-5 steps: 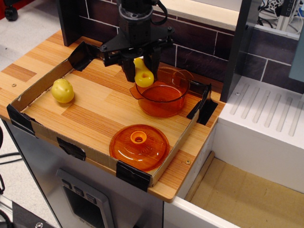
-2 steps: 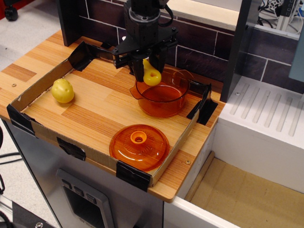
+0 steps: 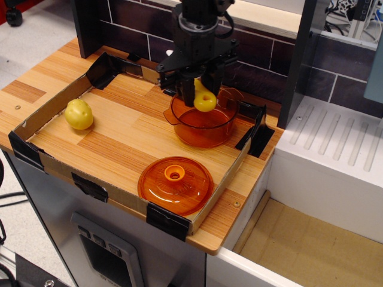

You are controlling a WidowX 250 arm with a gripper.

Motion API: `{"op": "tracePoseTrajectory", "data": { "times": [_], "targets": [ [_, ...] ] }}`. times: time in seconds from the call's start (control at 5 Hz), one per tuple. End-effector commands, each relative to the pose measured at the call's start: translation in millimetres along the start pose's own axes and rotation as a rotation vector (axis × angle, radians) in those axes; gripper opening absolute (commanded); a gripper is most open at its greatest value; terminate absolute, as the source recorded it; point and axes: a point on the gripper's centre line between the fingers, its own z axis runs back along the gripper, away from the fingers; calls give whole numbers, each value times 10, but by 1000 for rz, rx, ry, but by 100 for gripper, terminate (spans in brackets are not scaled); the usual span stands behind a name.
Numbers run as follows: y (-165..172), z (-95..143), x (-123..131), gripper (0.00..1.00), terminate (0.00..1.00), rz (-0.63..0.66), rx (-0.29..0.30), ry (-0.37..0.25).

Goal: Put knife in pot

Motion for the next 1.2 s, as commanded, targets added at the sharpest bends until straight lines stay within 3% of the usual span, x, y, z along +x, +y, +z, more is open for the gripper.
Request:
{"op": "tracePoseTrajectory", "data": {
  "times": [0.0,0.2,0.6,0.8,1.0],
  "targets": [
    [-91,156,53,100,0,-44,-26,-23],
    [-39,207,50,100,0,-86,-26,-53],
    [89,463,80,100,0,-131,-100,-64],
    [188,630,149,100,0,-145,-98,-66],
    [188,630,149,100,0,-145,-98,-66]
  ]
}}
